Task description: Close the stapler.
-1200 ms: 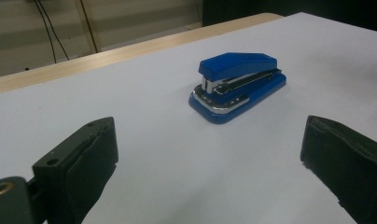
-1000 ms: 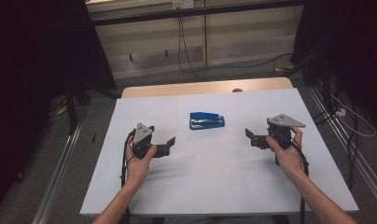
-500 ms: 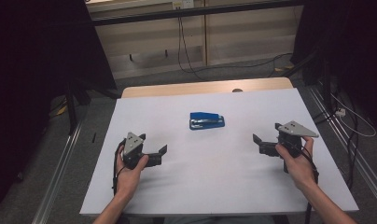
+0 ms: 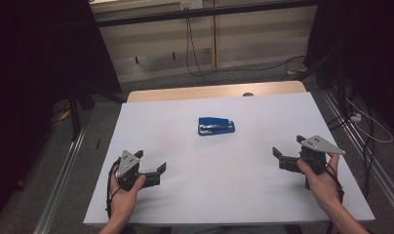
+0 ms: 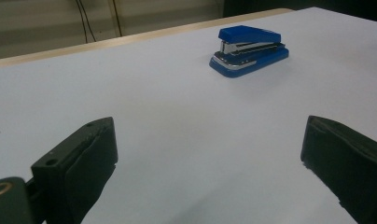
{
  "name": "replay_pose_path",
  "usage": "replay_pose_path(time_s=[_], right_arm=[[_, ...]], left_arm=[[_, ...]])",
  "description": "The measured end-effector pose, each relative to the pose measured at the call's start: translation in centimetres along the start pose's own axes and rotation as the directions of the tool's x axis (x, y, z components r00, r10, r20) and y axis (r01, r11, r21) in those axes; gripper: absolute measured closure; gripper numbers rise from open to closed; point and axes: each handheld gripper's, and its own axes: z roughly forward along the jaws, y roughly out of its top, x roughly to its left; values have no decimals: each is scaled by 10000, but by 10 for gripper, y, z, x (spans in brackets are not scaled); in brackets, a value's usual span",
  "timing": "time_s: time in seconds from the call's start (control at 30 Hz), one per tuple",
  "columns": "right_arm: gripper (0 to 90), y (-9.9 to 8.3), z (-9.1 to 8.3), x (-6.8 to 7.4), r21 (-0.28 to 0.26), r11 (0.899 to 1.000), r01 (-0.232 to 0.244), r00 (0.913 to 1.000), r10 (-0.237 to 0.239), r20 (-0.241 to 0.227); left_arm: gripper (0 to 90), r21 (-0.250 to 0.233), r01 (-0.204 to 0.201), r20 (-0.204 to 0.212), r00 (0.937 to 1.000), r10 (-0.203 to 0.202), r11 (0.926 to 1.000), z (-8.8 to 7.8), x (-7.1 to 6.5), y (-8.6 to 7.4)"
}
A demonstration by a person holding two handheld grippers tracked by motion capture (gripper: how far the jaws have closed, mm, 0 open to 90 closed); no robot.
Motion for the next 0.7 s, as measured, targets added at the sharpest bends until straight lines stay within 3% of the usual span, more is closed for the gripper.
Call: replay_pose_path(time_s=[0.37,0.47,0.7], right_arm=[[54,-9,-19,-4,-98,10000,-19,9993,22,360],[54,-13,-25,-3,-271,9996,-108,9987,122,502],[53,-18,-36,-1,-494,9987,-90,9976,124,686]], left_arm=[[38,-152,282,-146,9995,-284,9995,-5,1,-9],[37,-119,352,-484,9982,-358,9993,-7,1,-10],[36,-271,461,-436,9979,-472,9986,-10,2,-11]])
